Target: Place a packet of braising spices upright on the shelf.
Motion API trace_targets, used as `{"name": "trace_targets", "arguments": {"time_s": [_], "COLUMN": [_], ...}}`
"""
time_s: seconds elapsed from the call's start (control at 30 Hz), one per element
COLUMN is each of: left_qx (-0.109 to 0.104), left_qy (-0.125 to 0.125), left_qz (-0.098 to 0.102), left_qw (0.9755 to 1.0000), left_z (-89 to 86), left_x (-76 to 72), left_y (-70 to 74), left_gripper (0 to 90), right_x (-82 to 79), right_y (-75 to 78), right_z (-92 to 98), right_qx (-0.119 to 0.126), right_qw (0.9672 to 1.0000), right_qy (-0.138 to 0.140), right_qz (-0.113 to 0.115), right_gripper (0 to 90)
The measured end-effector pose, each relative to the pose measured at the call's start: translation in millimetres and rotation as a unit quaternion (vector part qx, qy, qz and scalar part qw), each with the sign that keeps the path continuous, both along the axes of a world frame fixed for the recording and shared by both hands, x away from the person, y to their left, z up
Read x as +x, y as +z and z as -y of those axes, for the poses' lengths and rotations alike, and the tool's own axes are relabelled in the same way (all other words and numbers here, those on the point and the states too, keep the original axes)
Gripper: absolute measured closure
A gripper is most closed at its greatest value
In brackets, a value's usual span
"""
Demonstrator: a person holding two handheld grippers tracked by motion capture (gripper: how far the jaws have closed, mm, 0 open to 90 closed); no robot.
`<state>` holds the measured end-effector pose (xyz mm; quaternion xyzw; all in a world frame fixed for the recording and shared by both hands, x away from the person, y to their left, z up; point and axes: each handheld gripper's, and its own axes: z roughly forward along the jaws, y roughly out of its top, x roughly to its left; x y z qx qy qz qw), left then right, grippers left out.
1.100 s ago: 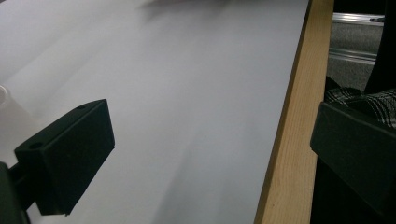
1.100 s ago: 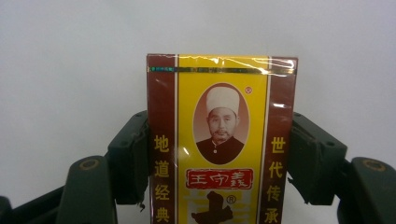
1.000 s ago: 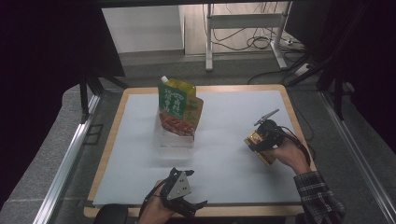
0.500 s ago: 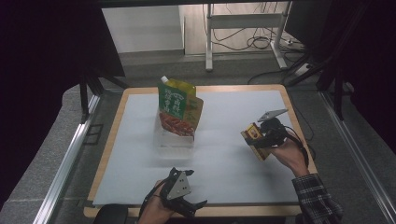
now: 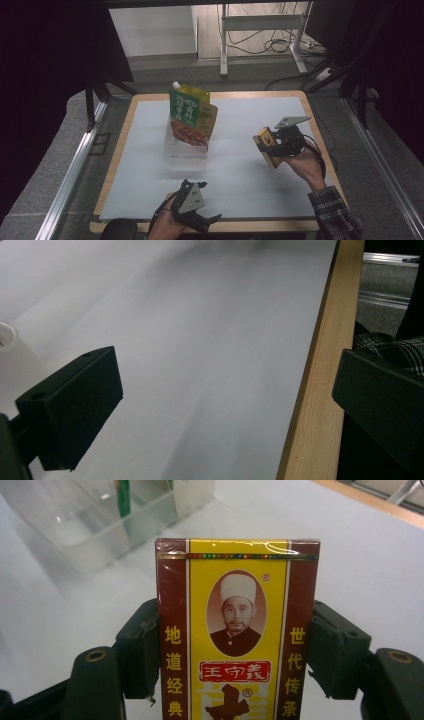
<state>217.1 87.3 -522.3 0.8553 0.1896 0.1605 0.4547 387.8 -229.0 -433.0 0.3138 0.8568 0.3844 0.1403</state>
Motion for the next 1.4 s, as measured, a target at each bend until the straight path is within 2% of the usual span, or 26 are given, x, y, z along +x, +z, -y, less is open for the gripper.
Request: {"name": "trace_targets", "arguments": {"time_s": [0.2,0.6,1.1,1.4], "left_qx": [-0.004,-0.009,-0.013,-0.019], "left_qy": [-0.001,-0.002,-0.003,-0.004], "left_qz": [-0.002,-0.003,-0.004,-0.008], "left_qw": [1.0,1.0,0.9999,0.9998], "left_z": [0.0,-0.8,-1.3,-1.9], "left_x": [0.0,0.3,0.3,0.3], "left_y": [0.0,0.3,0.6,1.0], "left_gripper": [0.0,0.0,0.0,0.0], "right_x": [-3.0,-3.7,-6.7,-7.7], "right_y": [4.3,12.3,17.4,17.5], "right_z": [-8.5,-29.8,-67.9,-89.3], "right_qx": [0.018,0.062,0.087,0.104], "right_qw": [0.9997,0.9973,0.993,0.9888], "right_qy": [0.011,0.03,0.064,0.089], "right_qz": [0.014,0.026,0.047,0.06], "right_gripper": [31.7,31.7,31.7,31.7]}}
